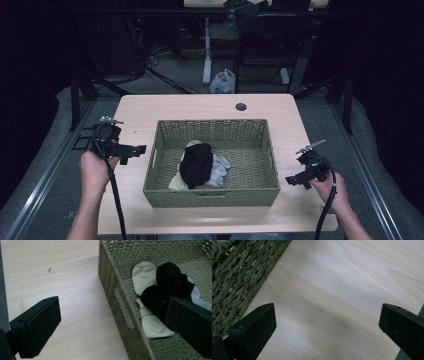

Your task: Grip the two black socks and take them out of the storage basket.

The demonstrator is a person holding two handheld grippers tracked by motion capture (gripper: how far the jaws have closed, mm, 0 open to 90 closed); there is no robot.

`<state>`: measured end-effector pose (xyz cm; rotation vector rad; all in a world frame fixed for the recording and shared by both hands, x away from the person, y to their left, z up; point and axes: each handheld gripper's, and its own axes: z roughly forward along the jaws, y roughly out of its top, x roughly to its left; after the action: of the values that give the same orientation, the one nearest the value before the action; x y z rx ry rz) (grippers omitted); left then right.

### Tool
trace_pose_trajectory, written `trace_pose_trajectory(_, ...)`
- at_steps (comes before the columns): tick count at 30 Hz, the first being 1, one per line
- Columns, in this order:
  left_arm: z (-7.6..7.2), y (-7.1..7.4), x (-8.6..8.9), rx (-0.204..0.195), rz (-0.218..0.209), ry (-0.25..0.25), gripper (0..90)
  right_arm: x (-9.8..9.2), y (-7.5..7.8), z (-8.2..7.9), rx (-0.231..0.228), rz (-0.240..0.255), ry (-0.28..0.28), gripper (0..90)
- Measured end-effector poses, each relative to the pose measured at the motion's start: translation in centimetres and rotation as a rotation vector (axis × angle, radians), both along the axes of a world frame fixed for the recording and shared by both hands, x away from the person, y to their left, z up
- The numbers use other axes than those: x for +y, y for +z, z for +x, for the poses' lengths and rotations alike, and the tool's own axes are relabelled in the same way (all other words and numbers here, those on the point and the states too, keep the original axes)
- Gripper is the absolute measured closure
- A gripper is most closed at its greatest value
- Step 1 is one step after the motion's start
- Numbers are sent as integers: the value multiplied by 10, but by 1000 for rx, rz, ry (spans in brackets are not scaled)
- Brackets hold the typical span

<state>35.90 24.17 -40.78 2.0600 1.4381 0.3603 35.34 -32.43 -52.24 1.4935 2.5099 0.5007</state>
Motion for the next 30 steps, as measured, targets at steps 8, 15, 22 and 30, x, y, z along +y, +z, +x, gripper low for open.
trace_pose_trajectory(8, 17, 10, -21, 5, 8, -42, 0, 1, -1, 0, -4, 10, -3, 6)
trace_pose_trajectory(15, 31, 12, -39, 29, 26, -80, 0, 1, -1, 0, -4, 12, -4, 6)
trace_pose_trajectory(22, 46, 8, -56, 62, 38, -116, 0, 0, -1, 1, -2, 13, -5, 6)
trace_pose_trajectory(30, 59, -4, -78, 112, 50, -160, 1, 1, -1, 0, -5, 12, -4, 6)
